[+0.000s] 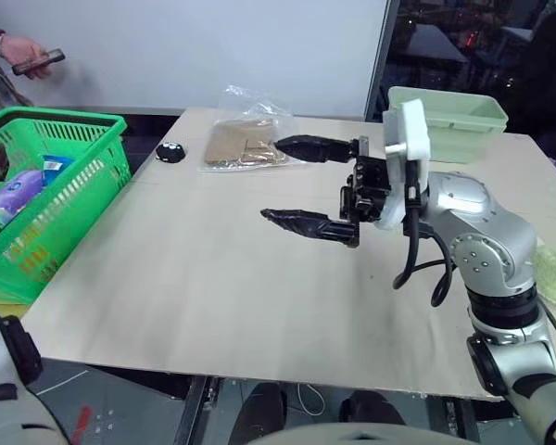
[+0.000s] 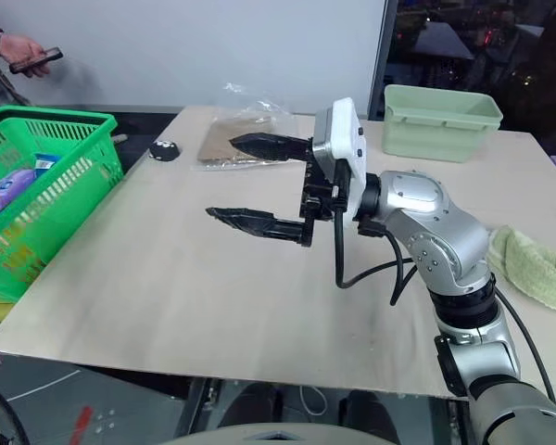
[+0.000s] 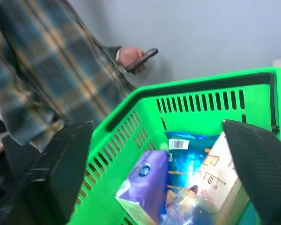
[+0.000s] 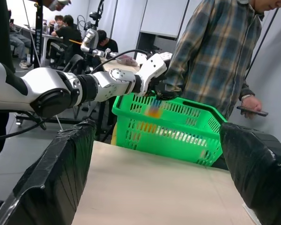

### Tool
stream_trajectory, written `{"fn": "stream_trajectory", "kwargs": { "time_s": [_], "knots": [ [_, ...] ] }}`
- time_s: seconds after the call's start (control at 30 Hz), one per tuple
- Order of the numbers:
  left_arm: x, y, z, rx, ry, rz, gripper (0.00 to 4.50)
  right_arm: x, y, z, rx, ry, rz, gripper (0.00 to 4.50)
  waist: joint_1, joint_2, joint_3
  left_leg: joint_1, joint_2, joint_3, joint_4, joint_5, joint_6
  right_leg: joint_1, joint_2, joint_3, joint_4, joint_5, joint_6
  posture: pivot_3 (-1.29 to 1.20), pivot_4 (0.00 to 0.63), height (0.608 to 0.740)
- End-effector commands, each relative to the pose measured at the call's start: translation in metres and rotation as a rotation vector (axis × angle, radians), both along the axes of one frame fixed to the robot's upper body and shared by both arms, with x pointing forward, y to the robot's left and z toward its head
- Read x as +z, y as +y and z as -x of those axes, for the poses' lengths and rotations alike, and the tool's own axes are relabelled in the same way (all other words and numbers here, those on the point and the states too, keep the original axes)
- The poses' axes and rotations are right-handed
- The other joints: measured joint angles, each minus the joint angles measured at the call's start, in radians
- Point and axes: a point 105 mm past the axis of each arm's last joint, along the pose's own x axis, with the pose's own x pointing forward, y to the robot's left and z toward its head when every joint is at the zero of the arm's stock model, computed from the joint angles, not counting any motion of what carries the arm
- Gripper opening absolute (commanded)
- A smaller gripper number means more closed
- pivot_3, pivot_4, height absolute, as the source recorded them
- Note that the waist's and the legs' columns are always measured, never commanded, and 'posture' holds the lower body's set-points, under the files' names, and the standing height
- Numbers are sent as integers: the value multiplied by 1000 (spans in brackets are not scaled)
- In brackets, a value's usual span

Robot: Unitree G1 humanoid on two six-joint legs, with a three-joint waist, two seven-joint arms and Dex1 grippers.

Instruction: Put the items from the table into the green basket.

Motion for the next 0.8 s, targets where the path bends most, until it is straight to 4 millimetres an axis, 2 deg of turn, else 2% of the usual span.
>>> {"fn": "stream_trajectory", "kwargs": {
  "time_s": [0.03, 0.07, 0.13, 0.2, 0.27, 0.33, 0.37, 0.5, 0.57, 0.7, 0.8],
  "knots": [
    [29, -38, -18, -180, -117, -52, 4407, 7, -7, -2, -59, -50, -16, 4500, 0, -1, 0, 0, 0, 0, 0, 0, 0, 0, 0, 0, 0, 0, 0, 77, 0, 740],
    [30, -51, -24, -242, -134, -44, 4407, 4, -9, -5, -87, -43, -10, 4500, 2, -1, -1, 0, 0, 0, 0, 0, 0, 0, 0, 0, 0, 0, 0, 77, 0, 740],
    [26, -100, -41, -443, -154, 22, 4407, -10, -19, -17, -187, -24, 33, 4500, 9, -2, -2, 0, 0, 0, 0, 0, 0, 0, 0, 0, 1, 0, 0, 77, 0, 740],
    [13, -150, -46, -623, -157, 79, 4407, -24, -33, -33, -333, -1, 73, 4500, 14, -4, -3, 0, 0, 0, 0, 0, 0, 1, -1, 0, 0, 0, 0, 70, 0, 740],
    [-8, -206, -42, -809, -125, 194, 4407, -42, -56, -50, -507, 20, 131, 4500, 11, -3, -3, 0, -1, 2, 1, 0, 0, 1, -3, 2, 1, 0, 0, 57, 0, 740],
    [-26, -244, -30, -941, -86, 311, 4407, -53, -74, -57, -624, 33, 160, 4500, 1, -3, -3, 0, -1, 3, 1, 0, 0, 0, -3, 4, 0, 0, 0, 28, 0, 740],
    [-37, -256, -25, -970, -49, 348, 4407, -58, -82, -58, -659, 48, 168, 4500, -9, -3, -3, -1, -1, 3, 1, 0, 0, 0, -3, 4, 0, 0, 0, 28, 0, 740],
    [-85, -291, -1, -1036, 154, 438, 4407, -82, -118, -57, -824, 86, 241, 4500, -51, 2, -4, 2, 2, 2, 0, 0, 1, 0, 1, 4, 2, 0, -1, -29, 0, 740],
    [-103, -301, 12, -1049, 233, 454, 4407, -95, -136, -54, -914, 109, 277, 4500, -63, 7, -5, 2, 1, 3, 0, 0, 1, 1, 1, 5, 1, 0, -1, -38, 0, 740],
    [-117, -302, 29, -1031, 290, 470, 4407, -120, -162, -44, -1043, 177, 311, 4500, -68, 8, -4, 3, 1, 4, 1, 0, 1, 1, 1, 7, 1, -1, -1, -38, 0, 740],
    [-123, -294, 35, -1005, 319, 443, 4407, -125, -169, -41, -1090, 205, 289, 4500, -68, 8, -4, 5, 1, 5, 2, 0, 1, 2, 2, 8, 0, -1, -1, -45, 0, 740]
  ]
}}
